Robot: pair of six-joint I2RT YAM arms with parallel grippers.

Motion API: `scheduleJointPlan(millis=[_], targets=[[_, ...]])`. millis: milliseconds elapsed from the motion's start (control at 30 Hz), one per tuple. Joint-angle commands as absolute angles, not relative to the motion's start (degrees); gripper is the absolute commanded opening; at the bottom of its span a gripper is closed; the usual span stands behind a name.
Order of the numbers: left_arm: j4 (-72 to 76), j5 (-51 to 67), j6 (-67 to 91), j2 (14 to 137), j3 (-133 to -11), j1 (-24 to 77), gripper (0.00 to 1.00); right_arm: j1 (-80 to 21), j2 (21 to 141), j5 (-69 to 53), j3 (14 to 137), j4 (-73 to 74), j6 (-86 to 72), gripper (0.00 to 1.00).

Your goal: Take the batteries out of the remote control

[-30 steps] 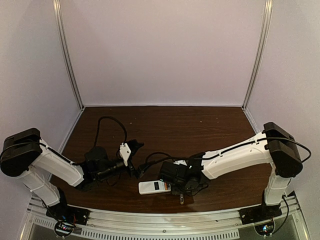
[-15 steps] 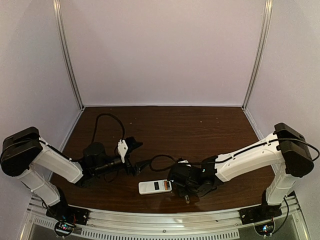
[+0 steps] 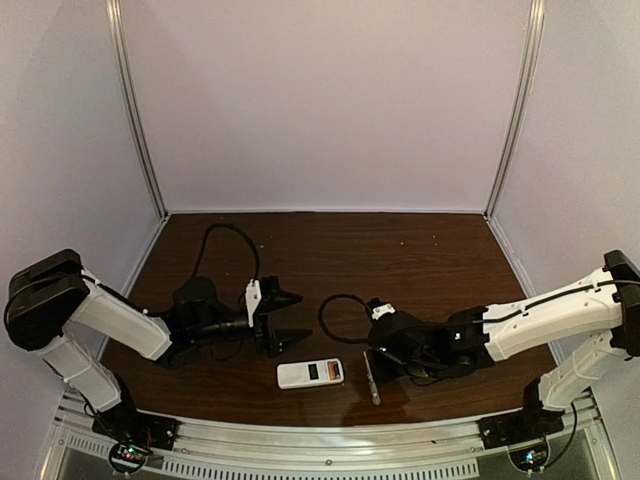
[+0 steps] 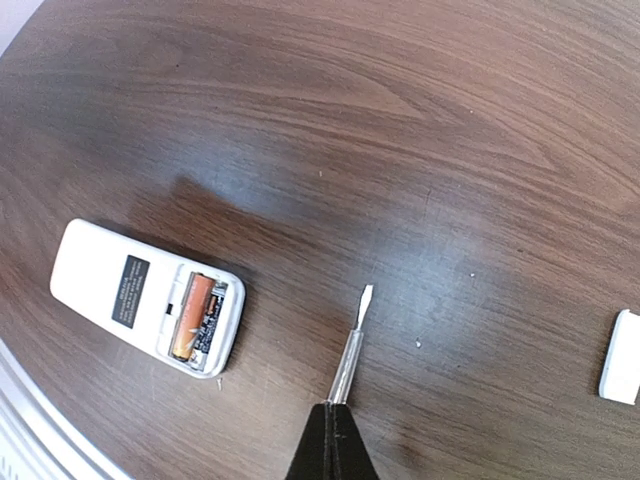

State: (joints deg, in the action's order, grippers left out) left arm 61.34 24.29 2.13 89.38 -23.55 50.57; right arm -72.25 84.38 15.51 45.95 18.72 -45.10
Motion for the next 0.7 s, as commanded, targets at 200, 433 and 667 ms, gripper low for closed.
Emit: scheduleJointPlan(millis=[200,433,667], targets=[[61.1,26.54,2.64,90.18,-24.52,50.01,0.8,-72.43,86.71,13.03,48.77,28.0,-54.89,0.45],[60.82,25.44,2.46,89.86,-24.48,50.01,0.8,-74.12,92.44,10.78,51.95,31.14,-59.59,0.52],[60.56,24.87,2.2,89.82,-24.36,50.01,0.8,-75.96,100.16,10.37,57.38,37.95,-61.07,0.47]])
